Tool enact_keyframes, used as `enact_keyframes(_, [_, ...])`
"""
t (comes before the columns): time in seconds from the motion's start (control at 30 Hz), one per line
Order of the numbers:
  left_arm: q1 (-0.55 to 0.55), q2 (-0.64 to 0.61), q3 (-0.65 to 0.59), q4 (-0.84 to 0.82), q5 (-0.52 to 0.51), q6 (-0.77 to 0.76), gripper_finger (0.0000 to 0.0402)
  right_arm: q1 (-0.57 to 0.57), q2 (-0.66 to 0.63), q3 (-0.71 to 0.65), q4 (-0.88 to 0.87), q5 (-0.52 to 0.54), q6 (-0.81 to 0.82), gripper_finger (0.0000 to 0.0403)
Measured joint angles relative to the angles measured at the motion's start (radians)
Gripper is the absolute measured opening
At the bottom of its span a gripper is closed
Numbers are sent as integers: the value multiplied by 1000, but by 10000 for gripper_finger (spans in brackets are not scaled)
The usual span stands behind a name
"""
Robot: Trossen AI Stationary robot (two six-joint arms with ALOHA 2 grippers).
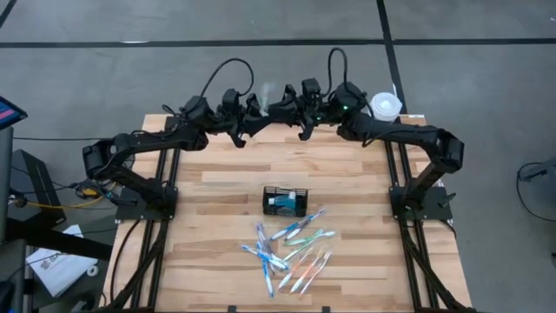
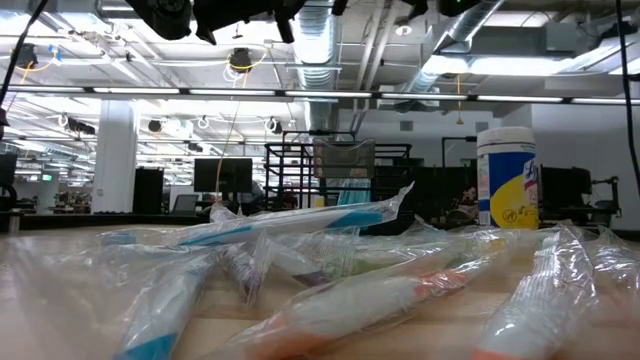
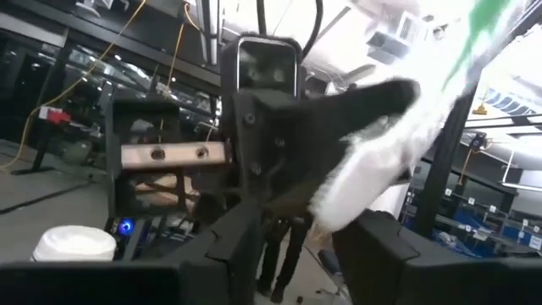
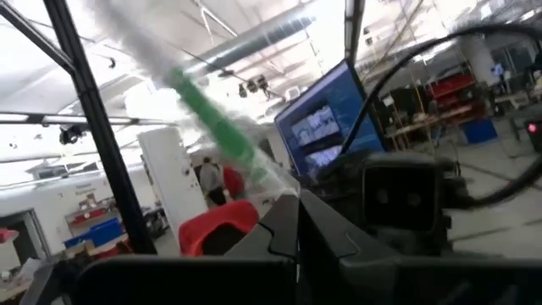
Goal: Pick & Place toothbrushing station
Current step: Put the green toothbrush into the black wire organizer
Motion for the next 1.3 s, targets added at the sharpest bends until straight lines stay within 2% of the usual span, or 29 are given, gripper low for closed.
enact_keyframes(0.2, [8, 0, 0, 1, 37, 25, 14, -2, -2, 4, -21, -2, -11, 0])
enact_keyframes(0.5, [12, 0, 0, -5, 55, 26, 3, -2, -2, 4, -28, -2, -10, 0])
enact_keyframes(0.67, [15, 0, 0, -10, 57, 28, 36, -5, -2, 4, -48, -2, -10, 0])
enact_keyframes(0.8, [23, 1, -2, -84, 58, 69, 92, -24, -2, 4, -85, -1, -22, 0])
enact_keyframes(1.0, [42, 1, -2, -90, 57, 81, 171, -56, -3, 4, -80, -27, -20, 0])
enact_keyframes(1.13, [56, 1, -2, -87, 57, 82, 189, -54, -3, 5, -94, -45, -18, 0])
enact_keyframes(1.3, [65, 1, -2, -89, 57, 116, 186, -45, -3, 5, -112, -51, -1, 0])
